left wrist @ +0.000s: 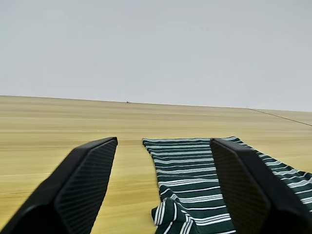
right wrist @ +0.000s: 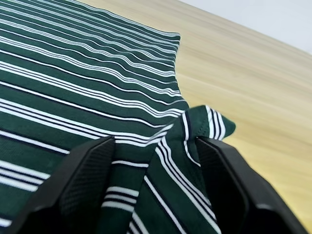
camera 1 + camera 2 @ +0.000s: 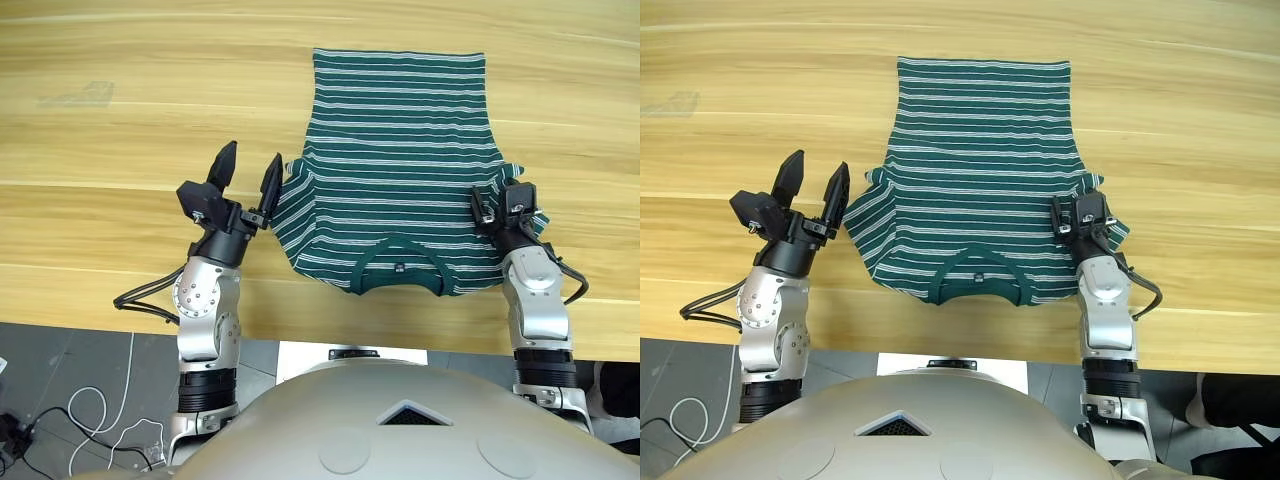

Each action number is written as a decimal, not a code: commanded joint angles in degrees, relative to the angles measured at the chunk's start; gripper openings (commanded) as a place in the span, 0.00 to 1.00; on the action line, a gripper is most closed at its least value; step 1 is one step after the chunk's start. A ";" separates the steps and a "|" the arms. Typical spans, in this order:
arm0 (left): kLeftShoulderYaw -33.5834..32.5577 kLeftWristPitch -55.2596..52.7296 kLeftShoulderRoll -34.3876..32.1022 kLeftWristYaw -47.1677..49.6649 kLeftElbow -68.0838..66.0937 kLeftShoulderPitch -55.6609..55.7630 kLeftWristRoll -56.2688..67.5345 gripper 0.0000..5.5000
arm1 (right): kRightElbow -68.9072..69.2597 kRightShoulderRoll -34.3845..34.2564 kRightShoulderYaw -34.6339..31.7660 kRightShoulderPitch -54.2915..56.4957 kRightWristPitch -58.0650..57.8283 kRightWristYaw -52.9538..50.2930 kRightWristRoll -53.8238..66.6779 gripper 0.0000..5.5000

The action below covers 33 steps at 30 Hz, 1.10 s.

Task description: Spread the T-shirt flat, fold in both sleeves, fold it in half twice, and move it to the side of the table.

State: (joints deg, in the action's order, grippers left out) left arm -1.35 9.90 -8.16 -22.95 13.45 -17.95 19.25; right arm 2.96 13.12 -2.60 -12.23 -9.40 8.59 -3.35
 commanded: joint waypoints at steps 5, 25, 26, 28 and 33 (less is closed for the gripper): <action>1.74 1.53 -0.30 -2.51 -1.59 -1.67 -0.76 0.64 | 7.11 -1.02 1.85 -2.38 1.36 2.85 2.49 0.56; -4.23 26.83 -38.89 5.99 -17.61 -1.82 -61.47 0.64 | -16.36 5.24 -15.85 19.73 29.68 -3.46 9.78 0.56; -3.44 26.77 -39.70 5.94 -16.49 -2.87 -62.80 0.64 | -15.42 5.84 -16.22 20.29 29.39 -3.40 9.88 0.56; -1.80 26.92 -41.05 5.59 -14.73 -4.84 -64.38 0.64 | -13.14 6.66 -16.73 21.29 28.39 -3.37 10.29 0.56; 4.77 28.69 -41.29 4.52 -10.81 -5.48 -65.48 0.64 | -5.11 7.71 -17.15 22.67 24.53 -3.08 11.66 0.56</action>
State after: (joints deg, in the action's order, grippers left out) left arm -1.28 37.65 -49.49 -16.00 2.82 -21.88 -43.67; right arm -5.18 19.82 -19.32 9.38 17.25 5.27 7.42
